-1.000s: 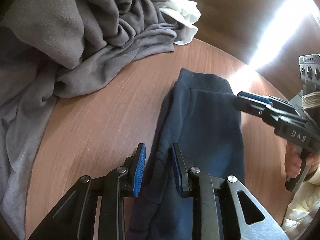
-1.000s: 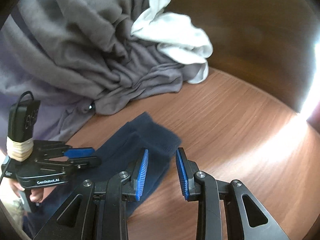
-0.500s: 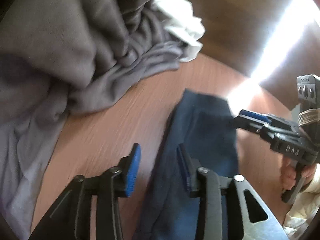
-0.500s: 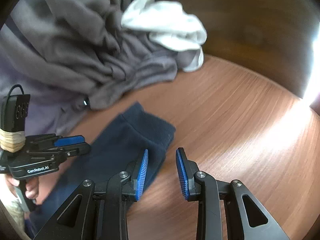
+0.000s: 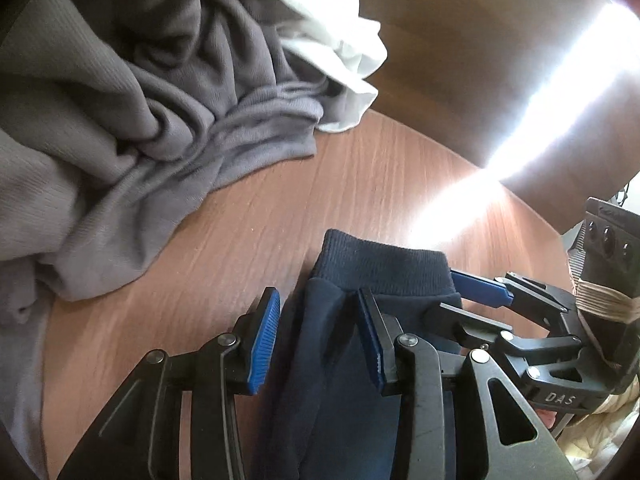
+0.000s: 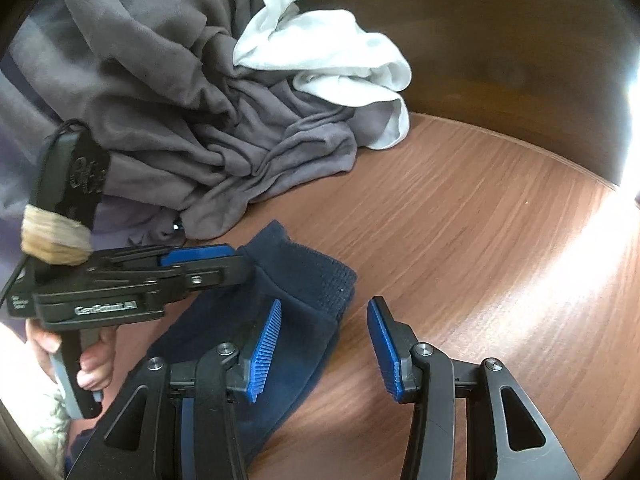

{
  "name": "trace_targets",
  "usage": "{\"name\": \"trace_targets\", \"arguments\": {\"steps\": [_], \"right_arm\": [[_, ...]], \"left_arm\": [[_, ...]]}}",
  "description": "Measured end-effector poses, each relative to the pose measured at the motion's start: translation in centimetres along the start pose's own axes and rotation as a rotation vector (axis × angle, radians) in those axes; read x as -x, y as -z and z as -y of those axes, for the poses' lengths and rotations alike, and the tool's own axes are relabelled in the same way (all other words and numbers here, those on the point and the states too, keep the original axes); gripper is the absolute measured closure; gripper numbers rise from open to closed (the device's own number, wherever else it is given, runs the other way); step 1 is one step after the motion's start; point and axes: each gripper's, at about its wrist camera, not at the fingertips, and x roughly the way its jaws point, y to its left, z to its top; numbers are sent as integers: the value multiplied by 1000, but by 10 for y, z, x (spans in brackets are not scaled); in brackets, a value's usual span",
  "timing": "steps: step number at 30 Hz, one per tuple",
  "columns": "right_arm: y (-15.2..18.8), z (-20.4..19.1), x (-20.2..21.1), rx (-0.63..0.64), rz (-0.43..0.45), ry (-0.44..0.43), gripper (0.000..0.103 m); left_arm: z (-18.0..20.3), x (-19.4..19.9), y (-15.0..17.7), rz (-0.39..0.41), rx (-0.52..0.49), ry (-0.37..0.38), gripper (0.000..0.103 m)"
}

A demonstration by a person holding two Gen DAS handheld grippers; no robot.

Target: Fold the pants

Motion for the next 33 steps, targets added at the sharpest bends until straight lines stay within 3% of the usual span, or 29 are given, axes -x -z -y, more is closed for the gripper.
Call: {"name": "trace_targets", "arguments": {"steps": [11, 15, 21, 33], "right_arm": [[0, -2, -10, 18, -10, -9, 62], [-1, -1, -12, 20, -12, -16, 65], [-2, -3, -11, 54, -8, -19, 80], [-15, -30, 35, 117, 75, -46, 84]], "left_arm": [[-3, -6, 5, -4, 8, 35, 65], [-4, -9, 5, 1, 14, 52, 72], [-3, -4, 6, 32, 25, 57, 82], [10, 67, 11, 182, -22, 66, 83]]}}
